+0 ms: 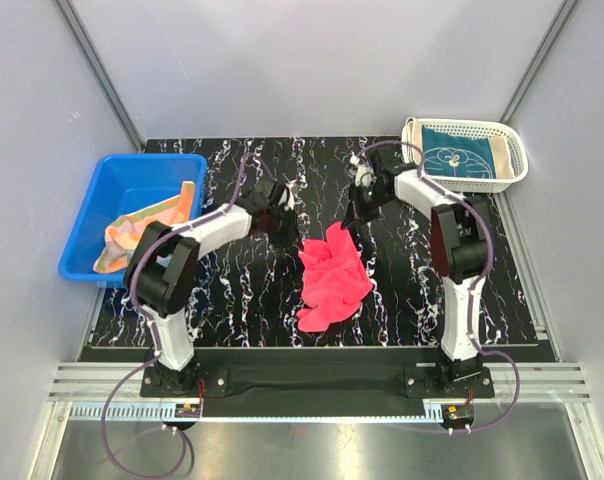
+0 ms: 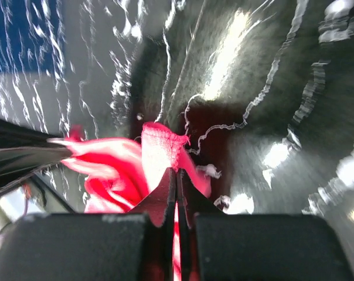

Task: Fold and stack the towels
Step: Flatten out the crumpled towel

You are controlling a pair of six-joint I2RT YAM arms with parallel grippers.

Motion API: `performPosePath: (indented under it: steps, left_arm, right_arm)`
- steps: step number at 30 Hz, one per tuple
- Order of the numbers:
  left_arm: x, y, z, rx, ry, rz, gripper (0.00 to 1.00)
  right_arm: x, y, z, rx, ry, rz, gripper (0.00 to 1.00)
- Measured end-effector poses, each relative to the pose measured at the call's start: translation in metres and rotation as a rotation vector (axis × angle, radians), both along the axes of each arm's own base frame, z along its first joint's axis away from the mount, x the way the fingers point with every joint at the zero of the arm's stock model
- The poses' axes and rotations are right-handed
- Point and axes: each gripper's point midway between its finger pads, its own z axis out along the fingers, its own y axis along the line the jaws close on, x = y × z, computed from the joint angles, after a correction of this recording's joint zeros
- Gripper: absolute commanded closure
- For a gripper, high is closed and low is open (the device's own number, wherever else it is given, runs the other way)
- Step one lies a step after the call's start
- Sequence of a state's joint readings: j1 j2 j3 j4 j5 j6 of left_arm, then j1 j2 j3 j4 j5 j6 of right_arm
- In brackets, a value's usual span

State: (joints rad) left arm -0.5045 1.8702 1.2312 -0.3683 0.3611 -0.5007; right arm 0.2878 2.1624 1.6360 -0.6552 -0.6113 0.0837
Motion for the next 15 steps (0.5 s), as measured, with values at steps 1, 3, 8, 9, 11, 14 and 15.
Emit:
performPosePath:
  steps: [1,3,8,9,11,14,15]
  left_arm:
    - [0.003,0.003,0.012,0.003,-0.019,0.012,1.0]
    - [0.017,0.014,0.045,0.019,-0.083,0.053,1.0]
    - [0.052,0.038,0.152,0.045,-0.319,0.157,1.0]
    - [0.057,0.042,0.177,0.042,-0.372,0.174,1.0]
    - [0.061,0.048,0.222,0.034,-0.466,0.2,1.0]
    - [0.057,0.061,0.271,0.024,-0.573,0.235,1.0]
    - [0.053,0.064,0.283,0.022,-0.599,0.242,1.0]
  right_arm:
    - [0.004,-0.003,0.012,-0.017,-0.027,-0.018,1.0]
    - [0.014,-0.009,0.04,-0.05,-0.096,-0.062,1.0]
    - [0.035,-0.022,0.144,-0.069,-0.335,-0.164,1.0]
    - [0.038,-0.024,0.169,-0.063,-0.394,-0.181,1.0]
    - [0.04,-0.03,0.22,-0.046,-0.512,-0.212,1.0]
    - [0.03,-0.041,0.277,-0.033,-0.65,-0.246,1.0]
    - [0.025,-0.045,0.29,-0.035,-0.685,-0.255,1.0]
